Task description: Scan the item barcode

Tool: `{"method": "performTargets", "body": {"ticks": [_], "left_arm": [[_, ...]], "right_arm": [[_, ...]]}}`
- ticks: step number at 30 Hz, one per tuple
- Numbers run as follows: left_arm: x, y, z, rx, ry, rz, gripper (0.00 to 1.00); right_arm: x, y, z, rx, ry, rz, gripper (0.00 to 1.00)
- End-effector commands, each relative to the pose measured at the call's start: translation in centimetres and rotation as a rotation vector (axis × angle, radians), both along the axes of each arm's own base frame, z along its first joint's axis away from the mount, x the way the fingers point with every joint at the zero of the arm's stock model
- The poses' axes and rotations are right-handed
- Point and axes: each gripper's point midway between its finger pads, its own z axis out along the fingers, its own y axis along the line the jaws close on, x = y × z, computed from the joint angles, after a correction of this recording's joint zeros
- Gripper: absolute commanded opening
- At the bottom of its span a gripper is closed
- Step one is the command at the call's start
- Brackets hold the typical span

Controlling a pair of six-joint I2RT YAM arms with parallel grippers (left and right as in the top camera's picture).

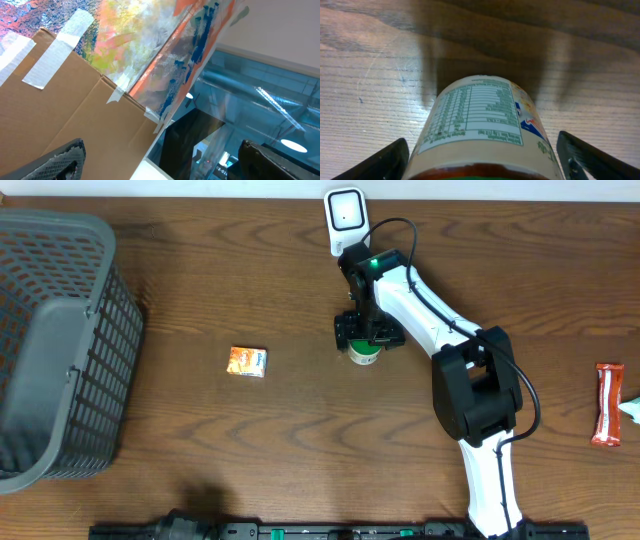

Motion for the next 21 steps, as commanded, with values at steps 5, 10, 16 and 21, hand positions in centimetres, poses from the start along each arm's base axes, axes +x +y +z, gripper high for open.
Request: {"method": "performTargets", "body": {"ticks": [5,10,16,21], "left_arm": [[-0.4,0.2,-0.1,0.003,0.001,0.014,0.98],[-0.4,0.2,-0.1,0.002,0.001,0.014,0.98],[-0.4,0.2,-0.1,0.002,0.001,0.014,0.98],[-0.4,0.2,-0.1,0.002,0.001,0.014,0.98]], "right_arm": [[-0.1,0.1,-0.2,-0.003,0.0,0.01,0.93],[-0.5,-0.1,-0.6,-0.009,0.014,0.01,0.93],[-0.9,-0.3,-1.8,-0.013,0.021,0.006,0.89],[-1.1,-0.5,-2.0,-0.017,0.027,0.005,0.78]]}}
